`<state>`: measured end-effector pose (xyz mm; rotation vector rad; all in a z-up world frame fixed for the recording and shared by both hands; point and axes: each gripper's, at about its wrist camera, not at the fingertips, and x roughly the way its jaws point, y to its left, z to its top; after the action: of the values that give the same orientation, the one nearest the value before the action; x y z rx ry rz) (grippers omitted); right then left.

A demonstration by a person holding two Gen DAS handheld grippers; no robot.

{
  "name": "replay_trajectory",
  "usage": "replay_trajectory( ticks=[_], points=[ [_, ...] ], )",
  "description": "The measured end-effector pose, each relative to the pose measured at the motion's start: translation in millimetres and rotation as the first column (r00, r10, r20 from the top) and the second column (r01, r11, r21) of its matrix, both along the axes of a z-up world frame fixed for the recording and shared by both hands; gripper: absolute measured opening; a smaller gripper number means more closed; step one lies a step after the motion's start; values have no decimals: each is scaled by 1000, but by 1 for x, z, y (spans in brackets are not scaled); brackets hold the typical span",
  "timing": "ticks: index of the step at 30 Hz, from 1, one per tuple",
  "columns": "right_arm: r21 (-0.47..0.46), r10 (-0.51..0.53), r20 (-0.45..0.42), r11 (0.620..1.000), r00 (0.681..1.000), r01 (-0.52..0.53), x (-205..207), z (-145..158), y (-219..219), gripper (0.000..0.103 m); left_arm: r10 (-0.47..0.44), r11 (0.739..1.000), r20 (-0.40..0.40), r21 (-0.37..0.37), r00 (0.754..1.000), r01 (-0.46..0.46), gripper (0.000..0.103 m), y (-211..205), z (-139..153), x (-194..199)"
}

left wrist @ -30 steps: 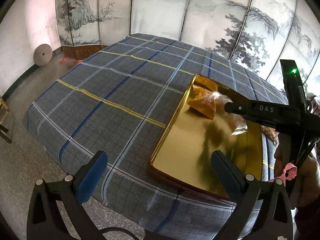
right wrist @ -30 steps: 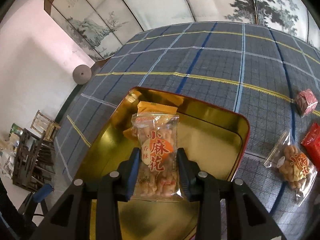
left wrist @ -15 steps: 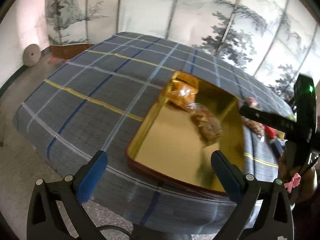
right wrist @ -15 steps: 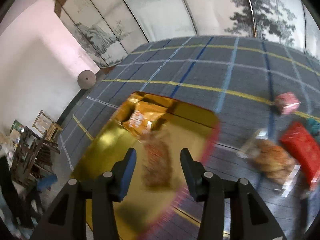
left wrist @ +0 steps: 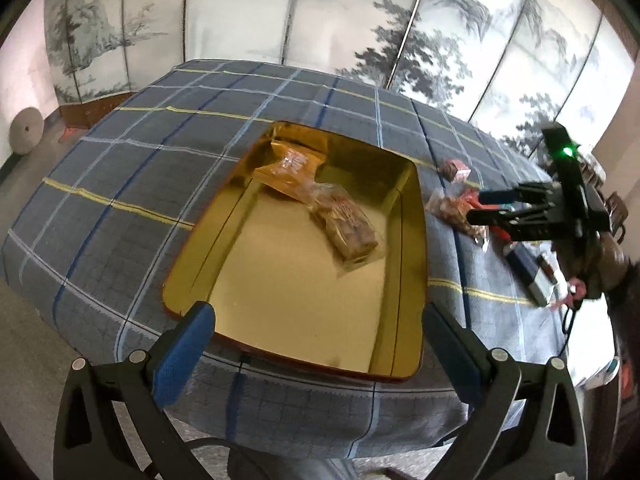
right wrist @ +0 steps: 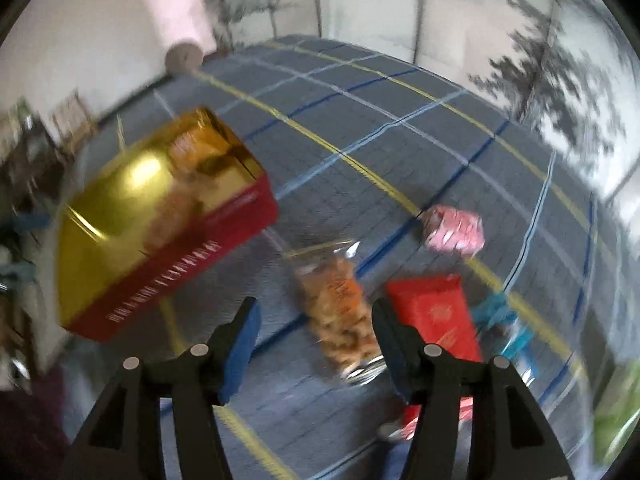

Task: Organize snacks
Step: 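Grasp a second snack bag with the right gripper while the left grasps the tissue pack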

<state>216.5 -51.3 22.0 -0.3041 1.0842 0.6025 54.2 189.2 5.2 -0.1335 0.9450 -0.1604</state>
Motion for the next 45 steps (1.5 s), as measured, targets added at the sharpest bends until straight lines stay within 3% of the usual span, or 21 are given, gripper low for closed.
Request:
replay_trajectory(
  ticks=[4, 6, 8, 9, 12, 14, 17, 19, 22, 23, 27, 30, 32, 34, 39, 43, 45],
  points=[
    [-74, 74, -29, 994, 997, -76, 14, -22, 11, 59, 0, 1000, -16, -15, 1000, 0, 102, -3, -3, 3],
    [-62, 94, -78, 993, 993, -99, 21, -33, 15, 60, 0, 1000, -31, -19, 1000, 0, 102, -5, -5, 4],
    [-42, 91, -91, 995, 992, -96, 21, -37, 19, 55, -1, 1000, -40, -13, 999, 0, 102, -8, -5, 5],
    [-73, 79, -67, 994, 995, -84, 17, -36, 22, 43, 0, 1000, -38, -13, 999, 0, 102, -11, -4, 4],
    [-55, 38, -62, 998, 997, -41, -10, -28, 17, 39, -26, 999, -27, -39, 999, 25, 102, -19, 2, 0],
    [-2, -3, -39, 1000, 999, 3, -40, -16, 3, 39, -49, 998, -17, -36, 999, 48, 102, -28, 4, -4],
    [160, -170, 8, 973, 985, 166, -100, 11, -52, 39, -117, 993, -29, -13, 993, 117, 102, -55, 4, -7],
    [236, -347, 11, 912, 938, 335, -138, 24, -113, 39, -187, 982, -49, -3, 981, 187, 102, -78, 3, -9],
    [255, -572, 9, 795, 820, 551, -176, 26, -209, 39, -304, 953, -84, -25, 949, 303, 102, -117, 3, -9],
    [258, -641, -12, 740, 768, 621, -188, 24, -246, 39, -336, 942, -94, -37, 937, 334, 102, -129, 3, -8],
    [206, -770, -28, 620, 638, 757, -209, 9, -328, 39, -438, 899, -96, -62, 894, 434, 102, -187, 7, 0],
    [200, -810, -49, 565, 585, 800, -212, -8, -359, 39, -496, 868, -103, -48, 862, 494, 102, -228, 5, 11],
    [192, -817, -42, 558, 574, 808, -215, -16, -367, 39, -503, 864, -144, -69, 852, 498, 102, -246, 1, 24],
    [169, -808, -26, 577, 588, 799, -215, -24, -369, 39, -496, 868, -177, -129, 850, 480, 102, -260, -2, 39],
    [203, -799, -10, 587, 601, 784, -209, -31, -370, 39, -425, 902, -289, -215, 858, 375, 101, -288, -18, 76],
    [272, -804, -11, 570, 595, 775, -211, -34, -376, 39, -322, 942, -381, -215, 867, 256, 98, -302, -35, 105],
    [294, -802, 4, 572, 598, 766, -214, -34, -375, 39, -265, 961, -431, -196, 863, 196, 90, -307, -45, 116]
  ],
)
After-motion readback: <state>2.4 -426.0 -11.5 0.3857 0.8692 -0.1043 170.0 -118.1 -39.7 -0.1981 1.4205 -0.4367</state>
